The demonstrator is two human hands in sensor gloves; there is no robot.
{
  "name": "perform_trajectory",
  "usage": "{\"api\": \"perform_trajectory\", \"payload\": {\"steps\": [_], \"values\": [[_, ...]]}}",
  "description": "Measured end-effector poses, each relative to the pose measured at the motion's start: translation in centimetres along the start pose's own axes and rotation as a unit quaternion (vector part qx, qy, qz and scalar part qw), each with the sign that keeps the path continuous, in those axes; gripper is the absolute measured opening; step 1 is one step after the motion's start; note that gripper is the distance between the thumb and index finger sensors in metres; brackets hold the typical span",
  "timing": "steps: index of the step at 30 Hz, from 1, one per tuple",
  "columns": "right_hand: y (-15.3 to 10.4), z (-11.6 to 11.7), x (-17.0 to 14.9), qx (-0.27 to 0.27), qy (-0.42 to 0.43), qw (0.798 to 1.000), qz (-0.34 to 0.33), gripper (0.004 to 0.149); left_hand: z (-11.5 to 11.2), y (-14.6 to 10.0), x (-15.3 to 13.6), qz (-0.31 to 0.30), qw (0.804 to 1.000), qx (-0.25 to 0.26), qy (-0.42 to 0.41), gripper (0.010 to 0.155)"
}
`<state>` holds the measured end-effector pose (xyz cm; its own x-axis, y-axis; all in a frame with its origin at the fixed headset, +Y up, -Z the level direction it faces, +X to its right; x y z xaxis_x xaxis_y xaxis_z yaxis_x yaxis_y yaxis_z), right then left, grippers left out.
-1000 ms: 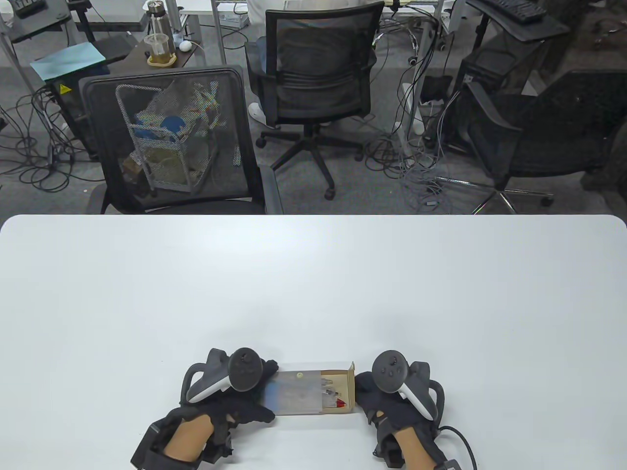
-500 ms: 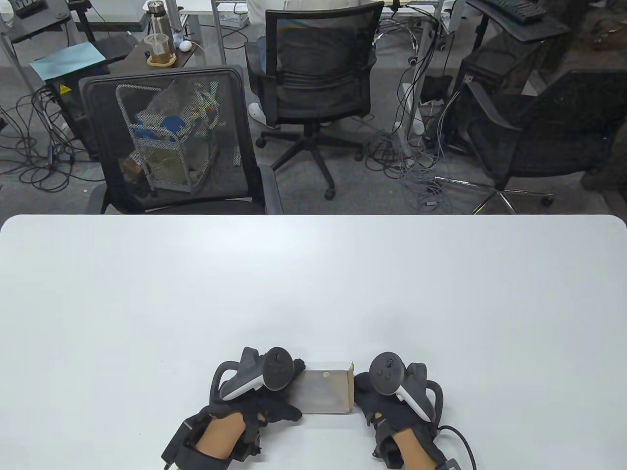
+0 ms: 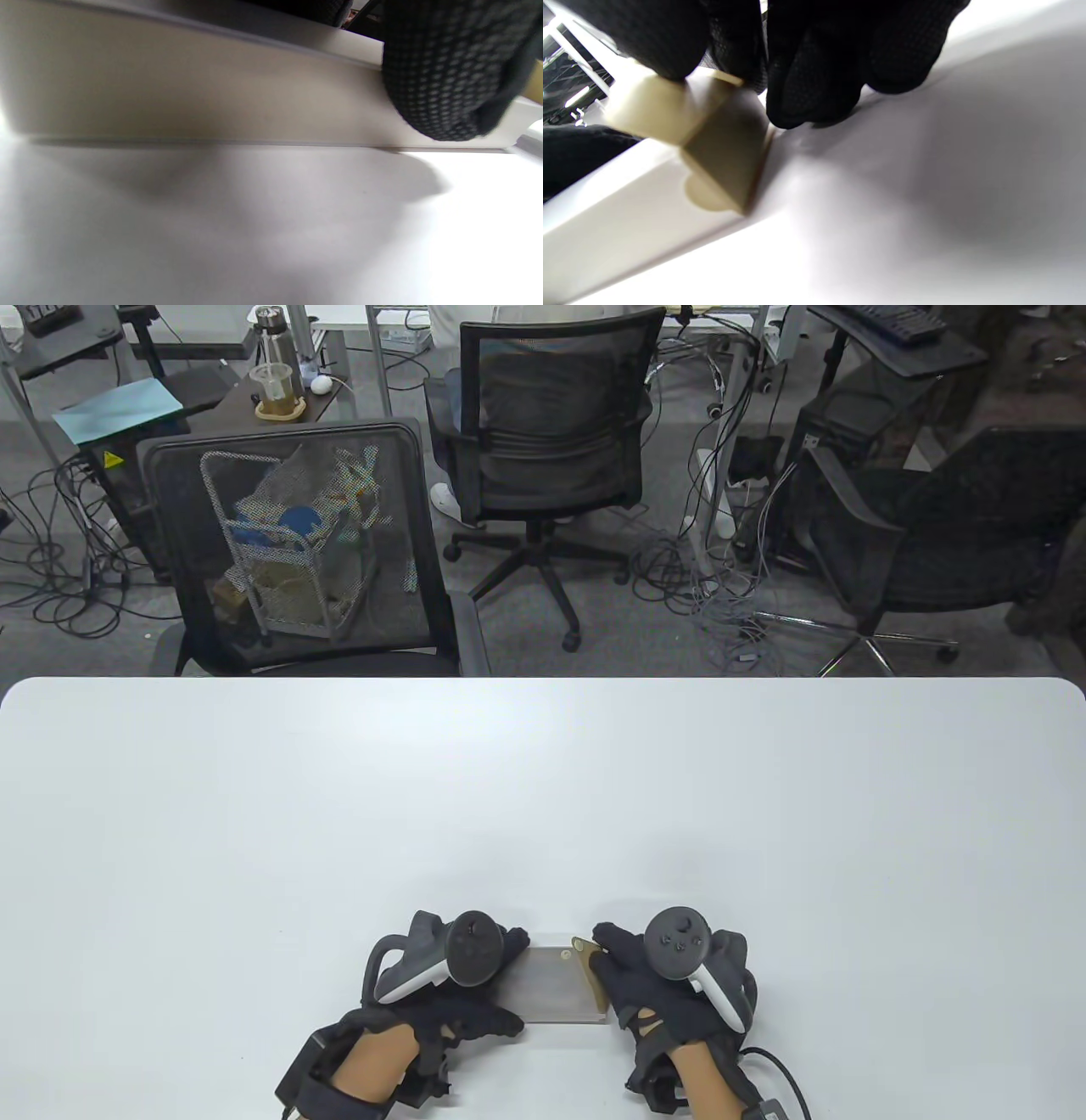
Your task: Pack snap-button pull-out pencil case
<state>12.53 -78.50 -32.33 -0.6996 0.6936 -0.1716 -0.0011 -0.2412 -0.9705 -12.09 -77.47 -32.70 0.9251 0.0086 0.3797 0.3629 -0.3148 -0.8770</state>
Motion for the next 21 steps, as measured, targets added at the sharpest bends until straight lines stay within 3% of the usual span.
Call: {"api": "perform_trajectory", "payload": {"steps": [10,21], "values": [[1.1,0.8,1.1,-0.028,-0.037,0.997,0.061,0.059,0.0,0.0,0.1,0.0,1.0,0.0,0.003,0.094],[1.2,1.1,1.9,-0.029,-0.076,0.994,0.078,0.059,0.0,0.0,0.2,0.002,1.0,-0.001,0.008,0.094]]}}
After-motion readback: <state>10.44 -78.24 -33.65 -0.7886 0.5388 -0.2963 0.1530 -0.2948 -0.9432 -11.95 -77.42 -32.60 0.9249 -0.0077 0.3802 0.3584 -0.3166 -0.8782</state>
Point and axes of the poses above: the tracker on the back of each hand, its own x axis roughly to the thumb side, its own y axis roughly from the wrist to the fingertips, z = x × y, the point moved 2 cm from there along y, roughly from the wrist to the fingertips, and after that the axes turned 14 degrees about y, right-handed, at the moved point
